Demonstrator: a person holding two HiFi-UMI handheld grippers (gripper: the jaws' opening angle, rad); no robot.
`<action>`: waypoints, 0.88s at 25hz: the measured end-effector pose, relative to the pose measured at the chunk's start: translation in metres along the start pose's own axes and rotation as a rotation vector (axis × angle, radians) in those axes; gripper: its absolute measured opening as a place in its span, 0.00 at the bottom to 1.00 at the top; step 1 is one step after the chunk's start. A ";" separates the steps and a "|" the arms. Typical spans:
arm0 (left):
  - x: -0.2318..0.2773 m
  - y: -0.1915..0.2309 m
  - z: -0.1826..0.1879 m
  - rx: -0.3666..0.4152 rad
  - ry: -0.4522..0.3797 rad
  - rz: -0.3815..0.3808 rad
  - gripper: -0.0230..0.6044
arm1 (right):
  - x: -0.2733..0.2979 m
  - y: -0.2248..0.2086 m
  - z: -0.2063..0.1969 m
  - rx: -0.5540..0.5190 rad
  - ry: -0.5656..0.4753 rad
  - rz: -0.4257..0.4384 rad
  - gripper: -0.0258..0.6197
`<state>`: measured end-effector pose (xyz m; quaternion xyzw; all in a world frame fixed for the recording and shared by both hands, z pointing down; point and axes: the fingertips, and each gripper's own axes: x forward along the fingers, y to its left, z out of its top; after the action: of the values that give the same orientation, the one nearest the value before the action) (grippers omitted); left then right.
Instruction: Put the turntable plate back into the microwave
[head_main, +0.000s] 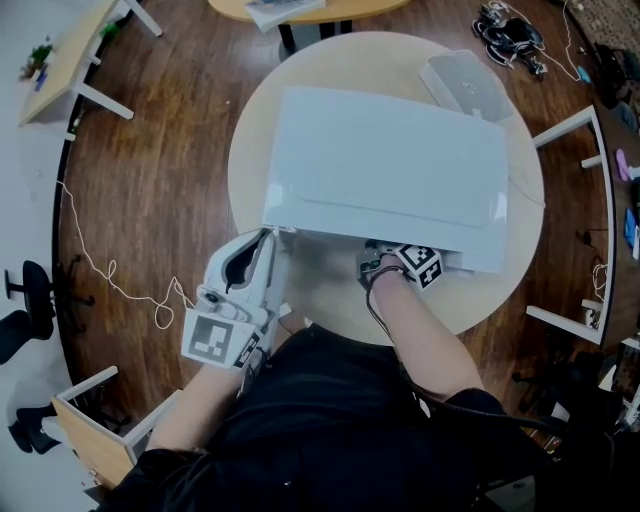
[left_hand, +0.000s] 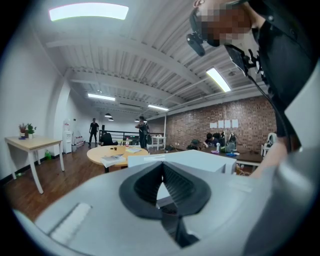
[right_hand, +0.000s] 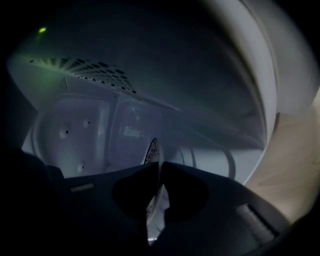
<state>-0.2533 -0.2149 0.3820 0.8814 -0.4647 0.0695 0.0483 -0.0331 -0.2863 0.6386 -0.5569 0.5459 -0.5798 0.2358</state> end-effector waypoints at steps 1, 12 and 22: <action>0.000 0.000 -0.001 0.002 0.002 0.000 0.04 | 0.001 -0.001 0.001 0.001 -0.005 -0.001 0.07; -0.001 -0.003 0.002 0.008 0.006 -0.016 0.04 | 0.005 -0.008 0.005 0.028 -0.055 -0.027 0.07; -0.003 -0.010 0.007 0.035 0.006 -0.016 0.04 | 0.004 -0.015 0.006 0.079 -0.077 -0.050 0.09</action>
<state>-0.2467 -0.2076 0.3744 0.8857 -0.4561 0.0800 0.0347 -0.0242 -0.2881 0.6523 -0.5825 0.4992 -0.5848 0.2638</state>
